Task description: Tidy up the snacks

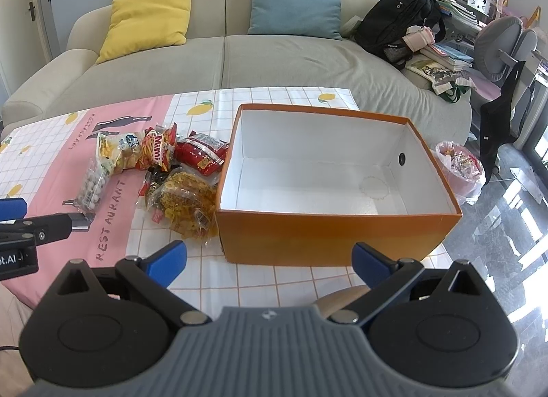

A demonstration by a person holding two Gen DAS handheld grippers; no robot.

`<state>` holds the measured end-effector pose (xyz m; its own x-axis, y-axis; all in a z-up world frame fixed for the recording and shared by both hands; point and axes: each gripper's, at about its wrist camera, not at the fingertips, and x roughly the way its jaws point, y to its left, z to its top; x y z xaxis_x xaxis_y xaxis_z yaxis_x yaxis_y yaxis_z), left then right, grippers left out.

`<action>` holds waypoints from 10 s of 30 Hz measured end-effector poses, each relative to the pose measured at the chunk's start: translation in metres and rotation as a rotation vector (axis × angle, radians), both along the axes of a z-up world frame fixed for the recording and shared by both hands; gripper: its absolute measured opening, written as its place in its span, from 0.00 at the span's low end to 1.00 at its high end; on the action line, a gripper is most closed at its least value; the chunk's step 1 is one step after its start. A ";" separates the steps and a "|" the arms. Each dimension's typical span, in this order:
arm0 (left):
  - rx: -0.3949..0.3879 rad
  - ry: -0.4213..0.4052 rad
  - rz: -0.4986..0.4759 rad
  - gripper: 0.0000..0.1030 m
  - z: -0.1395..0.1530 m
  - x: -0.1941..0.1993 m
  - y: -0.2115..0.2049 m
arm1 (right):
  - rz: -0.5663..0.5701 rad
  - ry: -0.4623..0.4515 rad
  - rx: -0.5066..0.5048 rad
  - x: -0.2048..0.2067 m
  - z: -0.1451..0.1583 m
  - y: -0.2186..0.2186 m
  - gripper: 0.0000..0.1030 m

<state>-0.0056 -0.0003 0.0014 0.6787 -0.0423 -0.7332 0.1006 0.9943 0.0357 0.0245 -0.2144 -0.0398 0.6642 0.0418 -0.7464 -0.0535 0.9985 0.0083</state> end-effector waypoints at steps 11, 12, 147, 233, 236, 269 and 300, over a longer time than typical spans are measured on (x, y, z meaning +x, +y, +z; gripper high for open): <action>-0.010 0.004 -0.032 0.78 -0.012 -0.003 0.008 | 0.046 -0.034 0.013 0.000 -0.002 0.009 0.97; -0.018 0.013 -0.032 0.78 -0.013 -0.002 0.011 | 0.058 -0.041 0.016 0.000 -0.003 0.011 0.97; 0.166 0.569 -0.550 0.65 -0.105 0.234 -0.194 | -0.074 0.604 0.501 0.225 -0.106 -0.131 0.35; -0.289 0.083 0.185 0.75 -0.099 0.185 0.130 | 0.251 -0.001 0.106 0.180 -0.065 0.154 0.71; -0.327 0.084 0.204 0.76 -0.107 0.204 0.136 | 0.241 0.012 0.110 0.199 -0.075 0.159 0.71; -0.465 0.153 0.317 0.40 -0.154 0.259 0.153 | 0.245 0.048 0.245 0.256 -0.106 0.166 0.23; -0.304 0.077 0.101 0.37 -0.027 0.126 0.077 | 0.250 -0.088 0.237 0.129 0.011 0.096 0.13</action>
<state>0.1209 0.0767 -0.0259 0.6337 -0.2026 -0.7465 -0.0080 0.9633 -0.2682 0.1536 -0.1188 -0.0287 0.6730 0.3763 -0.6368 -0.3070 0.9254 0.2224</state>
